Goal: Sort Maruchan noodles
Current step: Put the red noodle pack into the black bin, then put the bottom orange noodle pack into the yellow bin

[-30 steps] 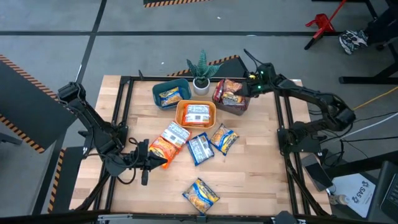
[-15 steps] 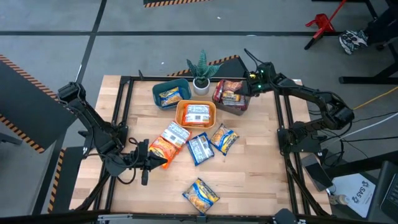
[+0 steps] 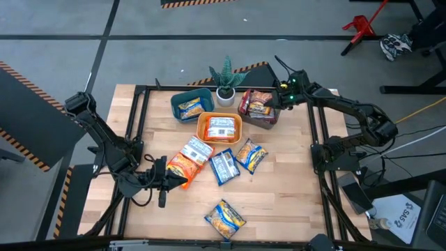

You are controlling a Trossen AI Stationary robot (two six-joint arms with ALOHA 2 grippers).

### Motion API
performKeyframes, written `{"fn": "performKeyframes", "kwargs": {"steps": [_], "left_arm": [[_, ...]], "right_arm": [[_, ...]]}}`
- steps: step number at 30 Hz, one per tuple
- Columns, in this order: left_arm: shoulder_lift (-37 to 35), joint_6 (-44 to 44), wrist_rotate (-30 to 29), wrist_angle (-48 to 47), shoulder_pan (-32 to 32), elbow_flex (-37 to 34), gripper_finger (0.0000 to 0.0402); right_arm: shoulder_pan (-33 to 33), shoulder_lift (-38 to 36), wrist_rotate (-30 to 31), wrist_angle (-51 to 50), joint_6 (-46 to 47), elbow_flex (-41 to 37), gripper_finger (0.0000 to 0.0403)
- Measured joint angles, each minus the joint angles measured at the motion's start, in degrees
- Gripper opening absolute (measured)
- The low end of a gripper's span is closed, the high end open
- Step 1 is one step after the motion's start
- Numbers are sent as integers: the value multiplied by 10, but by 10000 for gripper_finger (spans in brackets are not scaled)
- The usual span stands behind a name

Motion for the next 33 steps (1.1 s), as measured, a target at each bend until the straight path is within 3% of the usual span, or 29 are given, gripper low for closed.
{"fn": "performKeyframes", "kwargs": {"steps": [11,14,20,25,33], "left_arm": [[0,0,0,-5,0,0,0],[0,2,0,-5,0,0,0],[0,7,-10,-5,0,0,0],[-24,30,-23,-6,18,0,0],[-78,92,47,-21,63,0,0]], "right_arm": [[1,-24,210,-198,-71,99,165],[2,-25,237,-215,-80,117,165],[42,-25,229,-200,-116,137,165],[80,-34,186,-172,-124,186,165],[197,-70,127,-174,-125,292,165]]}}
